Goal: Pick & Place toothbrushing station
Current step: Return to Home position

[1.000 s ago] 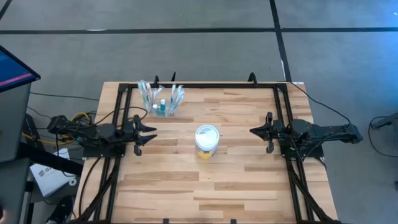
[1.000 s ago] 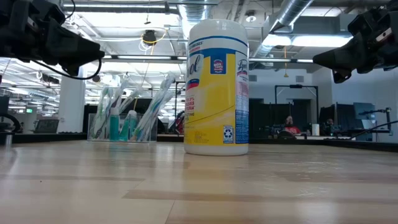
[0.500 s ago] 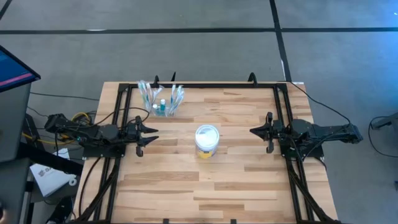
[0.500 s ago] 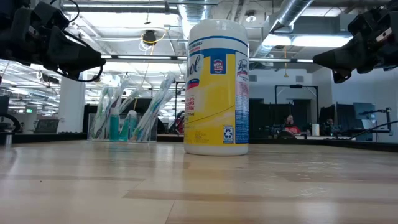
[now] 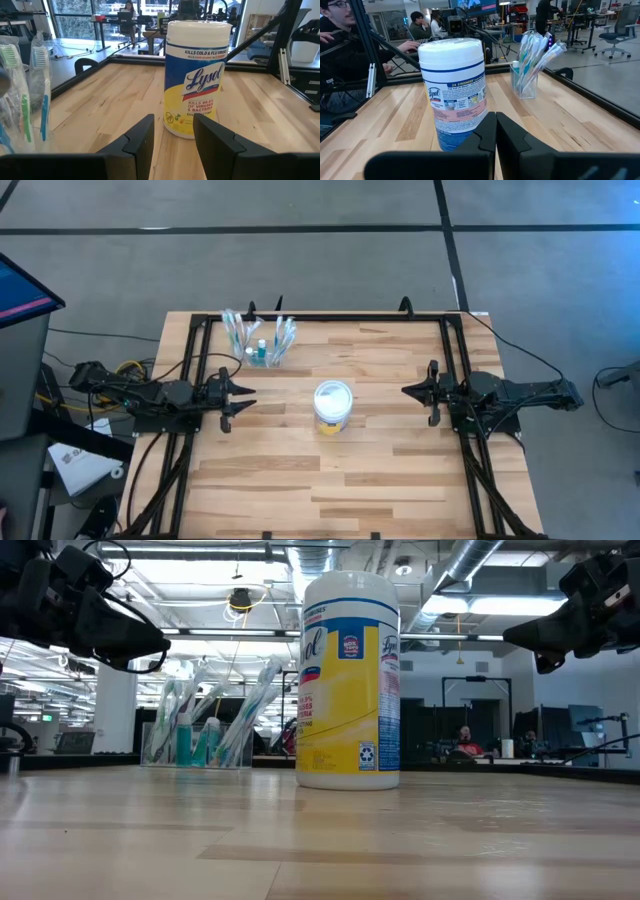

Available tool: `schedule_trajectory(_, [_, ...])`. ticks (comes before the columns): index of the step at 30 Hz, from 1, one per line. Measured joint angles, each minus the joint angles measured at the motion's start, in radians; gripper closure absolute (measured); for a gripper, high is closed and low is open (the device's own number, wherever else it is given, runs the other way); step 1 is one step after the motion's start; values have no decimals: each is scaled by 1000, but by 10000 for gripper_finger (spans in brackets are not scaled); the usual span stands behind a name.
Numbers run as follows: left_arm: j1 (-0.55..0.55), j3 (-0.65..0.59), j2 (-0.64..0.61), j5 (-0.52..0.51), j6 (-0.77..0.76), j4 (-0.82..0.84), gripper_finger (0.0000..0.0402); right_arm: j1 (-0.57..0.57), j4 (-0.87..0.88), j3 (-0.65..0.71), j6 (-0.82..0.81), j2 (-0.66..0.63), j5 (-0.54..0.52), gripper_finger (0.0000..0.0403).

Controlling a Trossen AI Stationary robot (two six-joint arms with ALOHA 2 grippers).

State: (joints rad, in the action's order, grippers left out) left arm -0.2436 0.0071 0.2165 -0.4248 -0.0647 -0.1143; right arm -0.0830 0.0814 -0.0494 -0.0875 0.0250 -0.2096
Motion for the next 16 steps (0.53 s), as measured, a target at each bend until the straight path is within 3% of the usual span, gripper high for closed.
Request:
schedule_trajectory(8, [1, 0, -42, 1, 0, 2, 270, 0, 0, 0, 0, 0, 0, 403])
schedule_trajectory(16, [2, 0, -206, 2, 0, -1, 270, 0, -6, 1, 0, 0, 0, 403])
